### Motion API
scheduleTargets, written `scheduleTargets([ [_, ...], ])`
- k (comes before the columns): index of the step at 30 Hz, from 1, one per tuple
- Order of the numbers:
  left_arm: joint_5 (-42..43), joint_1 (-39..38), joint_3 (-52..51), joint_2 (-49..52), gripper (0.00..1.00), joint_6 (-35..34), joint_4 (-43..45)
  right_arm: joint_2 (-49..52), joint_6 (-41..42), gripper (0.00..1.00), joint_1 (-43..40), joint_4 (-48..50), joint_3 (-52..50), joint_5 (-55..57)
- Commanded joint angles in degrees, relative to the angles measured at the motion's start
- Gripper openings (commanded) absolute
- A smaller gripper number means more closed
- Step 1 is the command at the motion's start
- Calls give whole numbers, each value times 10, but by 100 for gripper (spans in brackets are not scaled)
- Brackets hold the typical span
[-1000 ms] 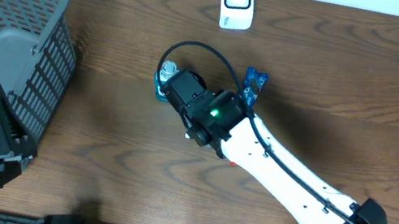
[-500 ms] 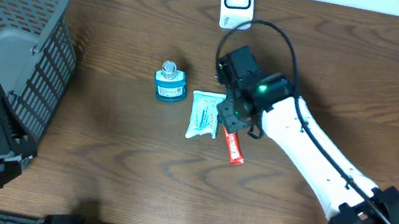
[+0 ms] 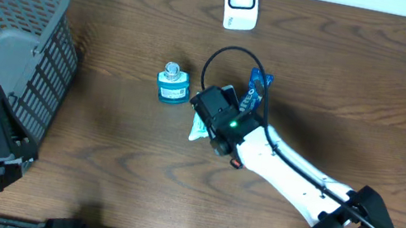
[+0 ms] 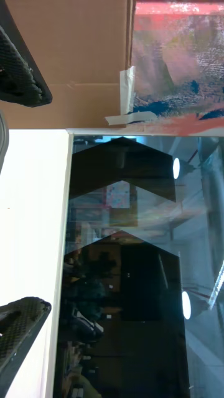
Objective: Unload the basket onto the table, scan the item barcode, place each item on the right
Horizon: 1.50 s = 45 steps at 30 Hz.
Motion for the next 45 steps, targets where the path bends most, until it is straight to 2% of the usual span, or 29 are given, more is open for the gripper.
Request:
scheduleTargets([
  [1,4,0,8,-5,98,-5,1,-7,39,57,16,18,-20,71],
  [21,3,0,8,-5,98,-5,-5,137,154,54,58,32,-22,161],
  [26,3,0,8,-5,98,-5,-5,165,180,45,58,28,-22,162],
  [32,3,0,8,-5,98,-5,-10,186,232,25,58,0,-22,176],
  [33,3,0,8,-5,98,-5,-11,188,241,20,58,-7,-22,183],
  [35,3,0,8,-5,98,-5,-12,189,264,2,58,-23,-22,200],
  [40,3,0,8,-5,98,-5,-12,189,276,1,58,-29,-20,203],
  [45,3,0,8,-5,98,-5,-12,171,207,1,58,-51,21,122],
])
